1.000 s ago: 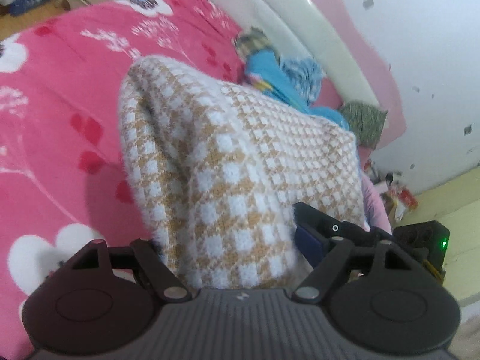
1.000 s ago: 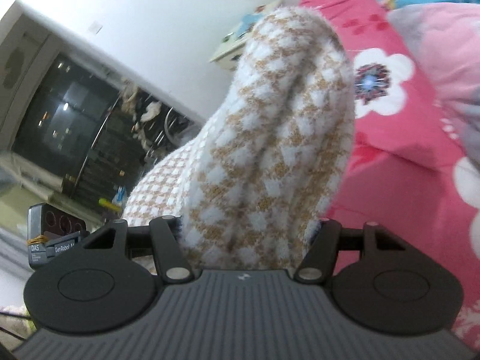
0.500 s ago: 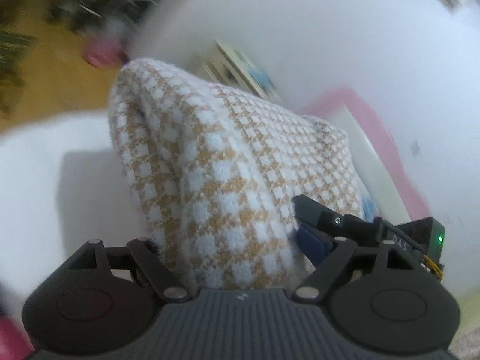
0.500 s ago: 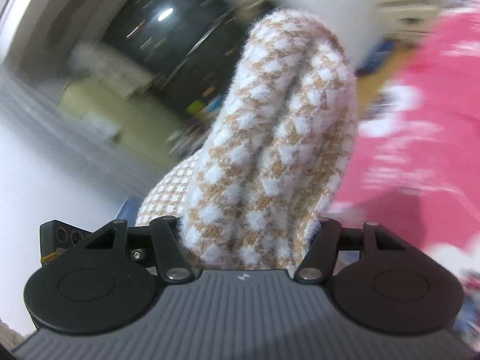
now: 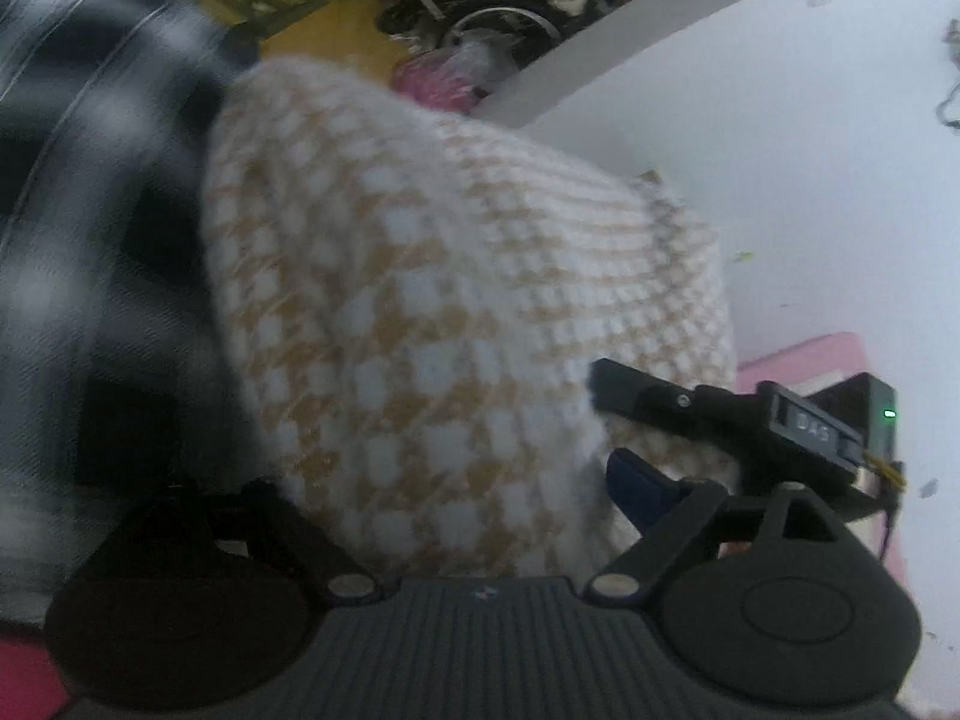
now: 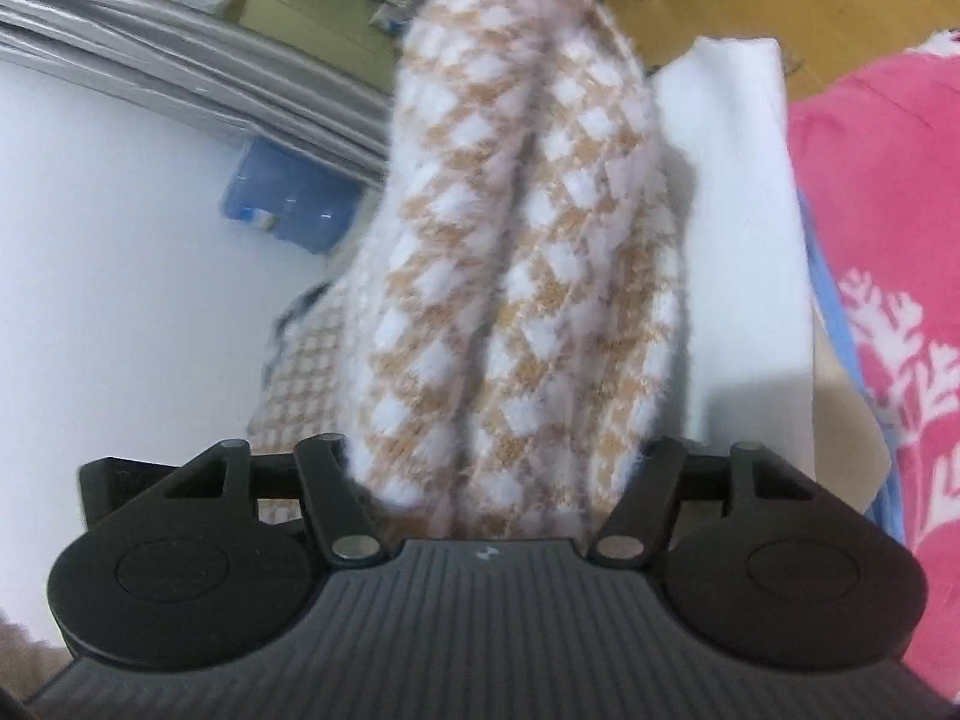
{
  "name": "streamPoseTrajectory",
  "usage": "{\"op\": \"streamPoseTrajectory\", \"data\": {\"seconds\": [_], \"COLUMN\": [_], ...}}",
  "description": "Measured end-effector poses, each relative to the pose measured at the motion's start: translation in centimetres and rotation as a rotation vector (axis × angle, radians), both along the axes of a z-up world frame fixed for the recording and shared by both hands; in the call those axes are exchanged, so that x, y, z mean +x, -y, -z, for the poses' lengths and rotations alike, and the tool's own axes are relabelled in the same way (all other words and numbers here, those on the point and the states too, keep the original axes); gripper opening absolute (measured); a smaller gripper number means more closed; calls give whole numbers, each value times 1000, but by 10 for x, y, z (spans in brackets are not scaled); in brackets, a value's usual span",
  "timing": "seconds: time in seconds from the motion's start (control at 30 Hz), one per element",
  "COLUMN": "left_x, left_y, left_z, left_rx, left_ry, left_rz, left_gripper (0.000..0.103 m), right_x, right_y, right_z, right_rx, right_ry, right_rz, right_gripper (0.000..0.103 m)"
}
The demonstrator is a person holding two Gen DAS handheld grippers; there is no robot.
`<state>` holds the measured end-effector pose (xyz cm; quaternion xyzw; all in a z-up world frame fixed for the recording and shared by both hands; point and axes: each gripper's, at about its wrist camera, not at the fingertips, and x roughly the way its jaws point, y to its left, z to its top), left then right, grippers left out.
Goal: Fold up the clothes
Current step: 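Lift the folded cardigan with both grippers and carry it to the clothes stack, then lower the cardigan onto the white clothes stack and open both grippers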
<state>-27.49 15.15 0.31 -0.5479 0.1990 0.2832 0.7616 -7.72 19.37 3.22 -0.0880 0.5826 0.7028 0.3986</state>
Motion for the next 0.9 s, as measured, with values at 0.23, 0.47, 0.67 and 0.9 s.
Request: {"op": "streamPoseTrajectory", "data": {"seconds": [0.23, 0.47, 0.67, 0.9], "left_x": [39, 63, 71, 41], "left_y": [-3, 4, 18, 44], "left_z": [8, 28, 0, -61], "left_rx": [43, 21, 7, 187], "left_ry": [17, 3, -78, -78], "left_rz": [16, 12, 23, 36], "left_gripper": [89, 92, 92, 95], "right_x": [25, 37, 69, 62], "right_y": [-26, -14, 14, 91], "right_z": [-27, 8, -25, -96], "right_rx": [51, 48, 79, 258], "right_ry": [8, -26, 47, 312], "right_rz": [-16, -10, 67, 190], "right_gripper": [66, 74, 83, 74]}}
